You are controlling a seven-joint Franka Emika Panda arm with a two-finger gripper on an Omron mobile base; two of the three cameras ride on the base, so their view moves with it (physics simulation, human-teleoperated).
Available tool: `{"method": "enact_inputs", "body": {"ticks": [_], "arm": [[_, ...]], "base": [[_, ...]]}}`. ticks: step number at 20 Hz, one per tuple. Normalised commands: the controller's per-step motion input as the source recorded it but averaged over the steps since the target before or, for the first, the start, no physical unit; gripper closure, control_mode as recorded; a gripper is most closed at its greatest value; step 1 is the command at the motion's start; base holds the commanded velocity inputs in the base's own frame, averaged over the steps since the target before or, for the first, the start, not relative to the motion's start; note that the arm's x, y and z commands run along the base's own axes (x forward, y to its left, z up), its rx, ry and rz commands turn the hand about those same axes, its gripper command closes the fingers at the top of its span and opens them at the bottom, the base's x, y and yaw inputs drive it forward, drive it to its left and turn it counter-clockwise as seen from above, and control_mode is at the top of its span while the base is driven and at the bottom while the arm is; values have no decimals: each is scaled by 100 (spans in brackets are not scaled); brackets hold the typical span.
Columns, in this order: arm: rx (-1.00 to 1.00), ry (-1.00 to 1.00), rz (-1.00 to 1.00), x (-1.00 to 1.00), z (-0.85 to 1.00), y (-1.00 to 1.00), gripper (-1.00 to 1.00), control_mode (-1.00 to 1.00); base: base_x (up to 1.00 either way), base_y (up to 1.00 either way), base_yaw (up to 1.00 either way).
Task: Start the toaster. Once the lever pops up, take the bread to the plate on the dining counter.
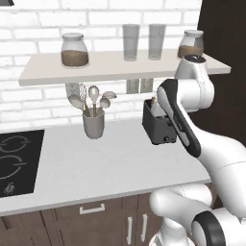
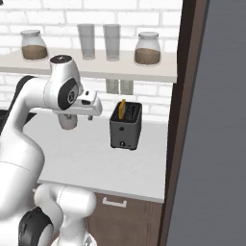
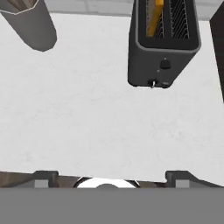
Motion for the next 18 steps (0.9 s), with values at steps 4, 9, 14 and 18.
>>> {"method": "enact_inputs", "body": {"ticks": [4,9,14,18], "arm": [[0,-8,-1,0,-27,-43,-100,-100],[7,-12,0,1,-14,-44,-100,-100],[1,-1,0,17,-9,-27,100,-100],[0,0,0,29,-9,-16,100,-100]], "base": [[0,0,0],[0,0,0],[0,0,0],[0,0,0]]}}
